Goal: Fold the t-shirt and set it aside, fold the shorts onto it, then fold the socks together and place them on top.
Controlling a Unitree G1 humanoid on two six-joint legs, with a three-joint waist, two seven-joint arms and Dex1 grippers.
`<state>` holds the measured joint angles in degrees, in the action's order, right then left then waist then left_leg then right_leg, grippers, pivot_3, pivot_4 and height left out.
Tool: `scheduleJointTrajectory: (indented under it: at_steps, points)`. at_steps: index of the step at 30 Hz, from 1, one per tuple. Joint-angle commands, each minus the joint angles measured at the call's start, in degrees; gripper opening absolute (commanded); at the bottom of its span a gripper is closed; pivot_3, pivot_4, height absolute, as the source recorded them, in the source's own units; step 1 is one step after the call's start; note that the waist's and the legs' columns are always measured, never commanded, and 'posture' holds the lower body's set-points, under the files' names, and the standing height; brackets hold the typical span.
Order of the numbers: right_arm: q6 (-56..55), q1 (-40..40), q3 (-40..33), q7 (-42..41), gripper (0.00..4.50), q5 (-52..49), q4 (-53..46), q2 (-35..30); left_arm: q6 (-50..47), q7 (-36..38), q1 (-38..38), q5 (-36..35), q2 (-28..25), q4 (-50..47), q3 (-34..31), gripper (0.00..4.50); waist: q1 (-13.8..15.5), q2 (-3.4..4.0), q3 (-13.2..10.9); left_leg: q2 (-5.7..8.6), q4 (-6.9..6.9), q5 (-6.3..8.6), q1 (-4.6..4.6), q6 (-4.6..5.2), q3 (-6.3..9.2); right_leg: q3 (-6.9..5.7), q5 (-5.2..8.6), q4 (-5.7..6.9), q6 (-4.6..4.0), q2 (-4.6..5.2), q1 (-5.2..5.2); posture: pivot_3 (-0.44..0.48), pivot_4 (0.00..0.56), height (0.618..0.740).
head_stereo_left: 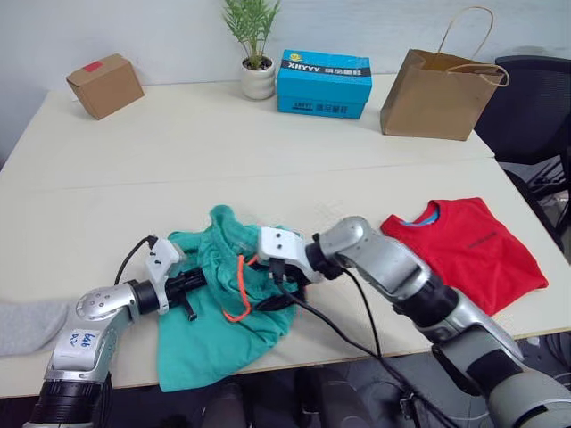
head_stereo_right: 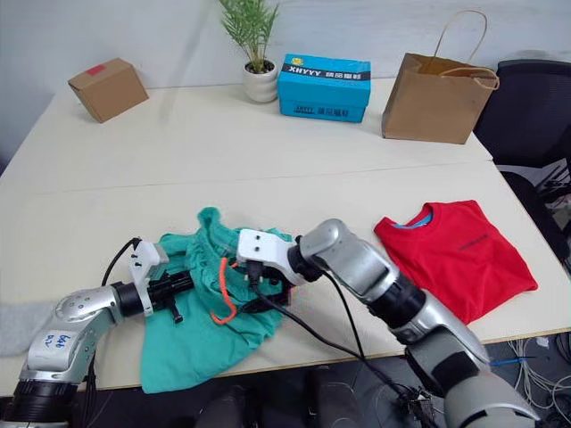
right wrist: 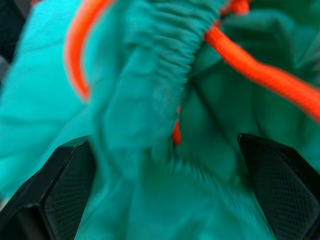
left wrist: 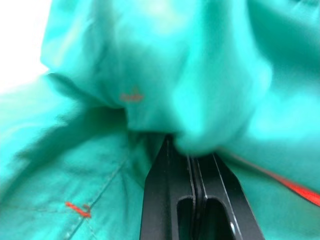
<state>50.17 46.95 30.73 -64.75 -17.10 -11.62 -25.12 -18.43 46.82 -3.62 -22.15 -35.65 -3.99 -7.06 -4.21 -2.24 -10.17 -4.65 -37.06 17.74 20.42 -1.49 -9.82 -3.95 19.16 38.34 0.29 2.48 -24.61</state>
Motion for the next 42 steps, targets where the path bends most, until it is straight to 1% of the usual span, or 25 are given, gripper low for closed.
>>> scheduleJointTrajectory:
  at_steps: [1, 3, 6, 8, 10, 13, 14, 17, 19, 20, 23, 25, 26, 28, 29, 30, 31, 33, 35, 38, 41, 42]
  points:
    - [4.3, -3.0, -9.4, -4.2, 4.46, -10.9, -6.6, -2.0, 0.6, -0.6, 1.9, 0.7, 0.2, 1.3, -1.0, 0.00, 0.0, 0.00, 0.0, -0.02, 0.00, 0.00, -0.01, 0.00, 0.04, -0.04, 0.00, 0.01, 0.00, -0.01, 0.02, 0.000, 0.150, 0.740]
    - [-0.1, -5.6, -11.9, -7.2, 4.46, -13.0, -8.0, -4.0, 1.2, -0.6, 2.2, 0.4, 0.0, 1.7, -2.0, 0.00, 0.1, 0.00, 0.0, -0.02, 0.02, 0.04, -0.01, 0.07, 0.10, -0.10, 0.00, -0.02, 0.00, -0.01, 0.07, 0.000, 0.150, 0.740]
    - [0.9, -7.8, -16.7, -6.3, 4.46, -16.9, -8.6, -4.6, 2.1, 1.0, 3.4, -1.3, -0.7, 0.8, -4.3, 0.00, -0.2, 0.00, 0.0, -0.02, 0.01, 0.14, -0.01, 0.25, 0.09, -0.10, 0.00, -0.07, 0.00, -0.01, 0.09, 0.000, 0.150, 0.740]
    - [-0.6, -9.6, -18.7, -5.8, 4.46, -16.6, -7.7, -6.7, 1.1, 3.0, 4.6, -5.1, -1.4, -2.0, -7.4, 0.00, -0.4, 0.00, 0.0, -0.02, 0.02, 0.13, -0.01, 0.23, 0.10, -0.11, 0.00, -0.04, 0.00, -0.01, 0.07, 0.000, 0.150, 0.740]
    - [-3.4, -12.3, -21.4, -3.8, 4.46, -15.4, -5.8, -8.0, -0.9, 4.1, 5.5, -9.5, -2.5, -4.5, -11.7, 0.00, -0.2, -0.01, 0.0, -0.03, 0.07, 0.12, 0.01, 0.22, 0.12, -0.13, 0.00, -0.10, 0.00, -0.01, 0.06, 0.000, 0.150, 0.740]
    - [-11.3, -17.8, -25.2, -1.8, 4.46, -12.8, -3.3, -9.2, -4.8, 5.4, 6.6, -14.0, -6.3, -7.2, -17.8, 0.00, 0.1, -0.03, 0.0, -0.03, 0.04, 0.10, 0.12, 0.19, 0.17, -0.18, 0.00, -0.25, 0.00, -0.01, 0.06, 0.000, 0.150, 0.740]
    - [-14.3, -20.1, -26.8, -1.4, 4.46, -12.5, -3.1, -8.9, -7.4, 6.3, 6.9, -16.2, -8.3, -8.8, -19.7, 0.00, 0.3, -0.02, 0.0, -0.02, 0.03, 0.10, 0.13, 0.17, 0.17, -0.19, 0.00, -0.27, 0.00, -0.01, 0.07, 0.000, 0.150, 0.740]
    - [-20.9, -25.9, -29.9, -1.5, 4.46, -12.6, -4.2, -8.4, -14.3, 7.1, 4.6, -23.0, -12.8, -12.7, -22.6, 0.00, 0.9, 0.00, 0.0, 0.00, 0.05, 0.02, 0.16, 0.01, 0.15, -0.17, 0.00, -0.34, 0.02, -0.01, 0.07, 0.000, 0.150, 0.740]
    - [-24.5, -29.2, -31.1, -1.3, 4.08, -12.5, -5.3, -8.2, -17.3, 6.7, -0.7, -26.2, -14.1, -14.5, -20.3, 0.00, 1.4, -0.01, 0.0, 0.00, 0.06, 0.02, 0.17, 0.00, 0.16, -0.18, 0.00, -0.38, 0.03, -0.02, 0.08, 0.000, 0.150, 0.740]
    - [-25.4, -30.4, -31.6, -1.0, 3.86, -12.7, -5.7, -8.2, -18.3, 6.7, -4.0, -26.8, -14.2, -15.0, -17.8, 0.00, 1.7, 0.04, -0.1, 0.00, 0.05, 0.02, 0.20, 0.00, 0.18, -0.19, -0.01, -0.39, 0.05, -0.03, 0.07, 0.000, 0.150, 0.740]
    - [-26.4, -32.4, -32.4, 0.9, 2.87, -12.7, -6.1, -8.4, -19.8, 7.3, -15.9, -24.0, -12.4, -14.3, -6.9, 0.00, 2.6, 0.07, -0.1, 0.09, -0.01, -0.01, 0.18, 0.03, 0.15, -0.09, -0.11, -0.38, 0.21, -0.03, 0.13, 0.000, 0.150, 0.740]
    - [-27.5, -33.0, -32.9, 2.2, 2.19, -12.0, -6.0, -8.6, -20.3, 8.0, -24.1, -21.4, -9.6, -12.2, 0.4, 0.00, 2.8, 0.06, -0.1, 0.18, -0.06, -0.09, 0.18, 0.10, 0.15, -0.03, -0.19, -0.39, 0.30, -0.03, 0.17, 0.000, 0.150, 0.740]
    - [-28.1, -33.2, -33.5, 2.7, 1.83, -11.9, -5.9, -8.9, -20.5, 8.3, -28.4, -19.4, -7.7, -10.6, 4.4, 0.00, 2.8, 0.06, -0.1, 0.20, -0.05, -0.11, 0.18, 0.12, 0.11, 0.06, -0.24, -0.41, 0.35, -0.03, 0.17, 0.000, 0.150, 0.740]
    - [-28.9, -33.4, -34.5, 3.7, 1.18, -11.8, -5.8, -9.3, -19.4, 10.8, -34.0, -14.3, -6.2, -7.7, 11.7, 0.00, 2.7, 0.05, -0.1, 0.26, -0.09, -0.12, 0.17, 0.16, 0.03, 0.16, -0.28, -0.39, 0.41, -0.06, 0.17, 0.000, 0.150, 0.740]
    - [-29.2, -33.5, -35.1, 4.1, 0.73, -11.8, -5.8, -9.6, -19.0, 12.3, -36.4, -10.5, -6.4, -6.4, 16.2, 0.00, 2.6, 0.06, -0.1, 0.27, -0.09, -0.13, 0.19, 0.16, 0.02, 0.19, -0.28, -0.40, 0.42, -0.08, 0.15, 0.000, 0.150, 0.740]
    - [-29.6, -33.6, -35.5, 4.3, 0.47, -11.7, -5.8, -10.0, -17.7, 15.0, -38.0, -7.0, -7.4, -5.6, 20.1, 0.00, 2.4, 0.07, -0.1, 0.25, -0.08, -0.14, 0.15, 0.15, -0.09, 0.28, -0.28, -0.38, 0.42, -0.12, 0.12, 0.000, 0.150, 0.740]
    - [-29.8, -33.8, -35.8, 4.8, 0.09, -11.6, -6.0, -10.1, -16.4, 16.5, -39.6, -3.1, -8.1, -3.9, 23.9, 0.00, 2.2, 0.10, -0.1, 0.23, -0.05, -0.16, 0.14, 0.11, -0.17, 0.32, -0.27, -0.40, 0.42, -0.17, 0.08, 0.000, 0.150, 0.740]
    - [-29.9, -34.1, -36.0, 5.5, 0.04, -11.7, -6.4, -10.1, -14.3, 17.6, -41.4, 1.5, -8.2, -1.3, 27.4, 0.00, 2.0, 0.11, -0.1, 0.16, 0.01, -0.13, 0.06, 0.00, -0.16, 0.49, -0.22, -0.38, 0.35, -0.34, 0.00, 0.000, 0.150, 0.740]
    - [-29.7, -34.4, -35.9, 6.3, 0.04, -12.1, -6.9, -9.9, -14.0, 16.7, -41.9, 3.7, -7.6, 0.5, 28.0, 0.00, 2.1, 0.12, -0.1, 0.00, -0.01, -0.11, 0.05, -0.12, -0.14, 0.65, -0.17, -0.37, 0.26, -0.60, -0.07, 0.000, 0.150, 0.740]
    - [-28.0, -34.8, -36.1, 7.9, 0.04, -14.1, -8.3, -9.0, -14.5, 18.3, -41.0, 5.3, -9.0, 0.3, 27.7, 0.00, 2.1, 0.11, -0.2, -0.16, -0.02, -0.15, 0.06, -0.27, -0.13, 0.82, -0.14, -0.31, 0.19, -0.82, -0.17, 0.000, 0.150, 0.740]
    - [-26.8, -35.2, -35.7, 8.2, 0.04, -15.3, -9.9, -9.2, -17.1, 21.4, -37.4, 2.3, -13.3, -2.1, 23.2, 0.00, 1.8, 0.13, -0.2, -0.19, -0.02, -0.14, -0.01, -0.31, -0.13, 0.95, -0.13, -0.22, 0.17, -0.87, -0.18, 0.000, 0.150, 0.740]
    - [-26.6, -35.5, -35.3, 7.9, 0.04, -15.3, -10.1, -9.6, -18.9, 21.6, -34.8, -0.2, -15.1, -2.5, 19.1, 0.00, 1.7, 0.13, -0.2, -0.18, -0.01, -0.12, -0.07, -0.34, -0.12, 1.05, -0.12, -0.17, 0.17, -0.89, -0.16, 0.000, 0.150, 0.740]
